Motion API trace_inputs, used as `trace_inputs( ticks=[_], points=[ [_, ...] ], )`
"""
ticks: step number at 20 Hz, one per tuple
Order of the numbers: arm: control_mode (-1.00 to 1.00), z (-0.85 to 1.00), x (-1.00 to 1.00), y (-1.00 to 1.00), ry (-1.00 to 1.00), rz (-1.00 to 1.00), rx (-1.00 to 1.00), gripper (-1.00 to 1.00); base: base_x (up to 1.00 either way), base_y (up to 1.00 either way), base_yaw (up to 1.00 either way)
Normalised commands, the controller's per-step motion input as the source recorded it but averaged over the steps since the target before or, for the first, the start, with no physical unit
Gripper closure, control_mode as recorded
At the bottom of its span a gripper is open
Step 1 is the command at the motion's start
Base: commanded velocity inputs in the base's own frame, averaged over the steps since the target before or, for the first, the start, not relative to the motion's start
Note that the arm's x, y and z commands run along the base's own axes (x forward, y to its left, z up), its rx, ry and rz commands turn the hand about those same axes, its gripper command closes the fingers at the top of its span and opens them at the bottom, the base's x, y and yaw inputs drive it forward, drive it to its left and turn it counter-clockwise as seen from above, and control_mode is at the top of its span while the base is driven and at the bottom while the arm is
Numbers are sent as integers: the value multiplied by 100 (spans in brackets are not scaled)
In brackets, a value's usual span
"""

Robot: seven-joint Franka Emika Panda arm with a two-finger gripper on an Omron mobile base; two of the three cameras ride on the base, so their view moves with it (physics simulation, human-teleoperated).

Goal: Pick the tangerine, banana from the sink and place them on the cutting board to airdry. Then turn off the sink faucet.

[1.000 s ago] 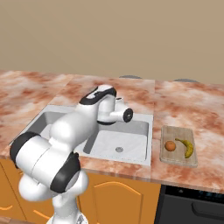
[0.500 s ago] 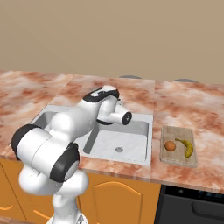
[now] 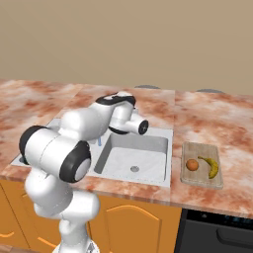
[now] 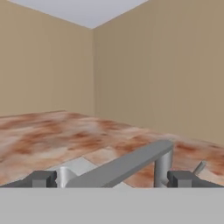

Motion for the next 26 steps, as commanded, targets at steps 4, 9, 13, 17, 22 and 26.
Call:
trace_inputs(
  ticks=[4,9,13,17,22,26],
  points=[
    [-100,-14,28,0,5,13,0,-100,0,0,0],
    [-100,-15,20,0,4,14,0,-100,0,0,0],
    [-100,-7,21,3,0,12,0,-100,0,0,0],
    [-100,-7,24,9,0,10,0,-100,0,0,0],
    [-100,-13,17,14,0,7,0,-100,0,0,0],
    [-100,-15,15,16,0,2,0,-100,0,0,0]
  ],
)
